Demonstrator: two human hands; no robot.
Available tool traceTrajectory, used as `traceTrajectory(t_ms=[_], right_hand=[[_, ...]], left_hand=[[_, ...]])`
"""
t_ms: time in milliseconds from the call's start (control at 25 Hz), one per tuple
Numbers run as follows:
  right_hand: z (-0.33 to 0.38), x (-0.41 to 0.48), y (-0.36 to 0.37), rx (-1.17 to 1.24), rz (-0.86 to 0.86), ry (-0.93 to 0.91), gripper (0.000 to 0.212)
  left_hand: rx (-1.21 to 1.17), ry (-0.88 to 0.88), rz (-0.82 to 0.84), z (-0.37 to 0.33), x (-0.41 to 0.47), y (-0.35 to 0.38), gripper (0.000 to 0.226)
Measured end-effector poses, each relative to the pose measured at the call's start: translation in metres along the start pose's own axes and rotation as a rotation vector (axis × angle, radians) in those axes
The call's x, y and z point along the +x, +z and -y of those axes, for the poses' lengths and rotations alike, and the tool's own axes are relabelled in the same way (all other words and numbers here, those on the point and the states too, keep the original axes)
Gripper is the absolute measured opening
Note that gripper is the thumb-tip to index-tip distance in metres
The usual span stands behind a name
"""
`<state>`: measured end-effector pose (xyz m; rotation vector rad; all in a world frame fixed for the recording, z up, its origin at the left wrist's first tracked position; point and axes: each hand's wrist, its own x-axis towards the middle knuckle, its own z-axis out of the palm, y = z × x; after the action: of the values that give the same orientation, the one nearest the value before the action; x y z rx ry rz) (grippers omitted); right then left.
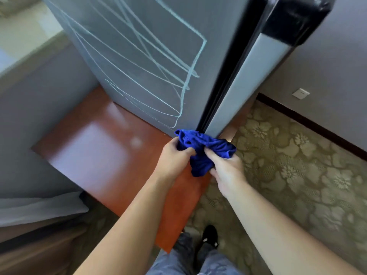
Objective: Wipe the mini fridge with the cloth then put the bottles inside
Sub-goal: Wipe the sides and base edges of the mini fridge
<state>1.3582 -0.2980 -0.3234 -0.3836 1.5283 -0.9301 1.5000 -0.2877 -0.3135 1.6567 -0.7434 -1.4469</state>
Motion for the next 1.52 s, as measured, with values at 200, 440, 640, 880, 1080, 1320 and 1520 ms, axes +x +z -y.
traceTrajectory(t_ms=[200, 440, 640, 880, 1080, 1320, 1520], right_hand=[[0.072, -0.083, 0.011, -0.022, -0.028, -0.44, 0.033], [0.159, -0.169, 0.026, 0.119, 0.046, -0.811, 0.037], [0.149, -0.187, 0.049, 0.044, -0.132, -0.865, 0.047], [0.121, -0.177, 0.156, 0.094, -0.328, -0.865, 0.024], [0.132, -0.178, 0.269, 0.154, -0.233, -0.811, 0.023], [0.148, -0.184, 0.325, -0.299, -0.121, -0.768, 0.041], [0.132, -0.2, 0.269, -0.349, -0.365, -0.87, 0.027]], left_hand=[[-0.065, 0.303, -0.083, -0.091, -0.072, -0.001, 0.015], [-0.122, 0.707, -0.16, -0.204, -0.141, -0.007, 0.012], [-0.047, 0.72, -0.123, -0.213, -0.135, -0.032, 0.013], [0.06, 0.776, -0.081, -0.203, -0.088, -0.131, 0.043], [0.416, 1.116, 0.022, -0.224, -0.032, -0.222, 0.108], [0.475, 1.181, -0.156, -0.247, 0.026, -0.27, 0.094], [0.366, 1.178, -0.139, -0.248, 0.019, -0.254, 0.084]])
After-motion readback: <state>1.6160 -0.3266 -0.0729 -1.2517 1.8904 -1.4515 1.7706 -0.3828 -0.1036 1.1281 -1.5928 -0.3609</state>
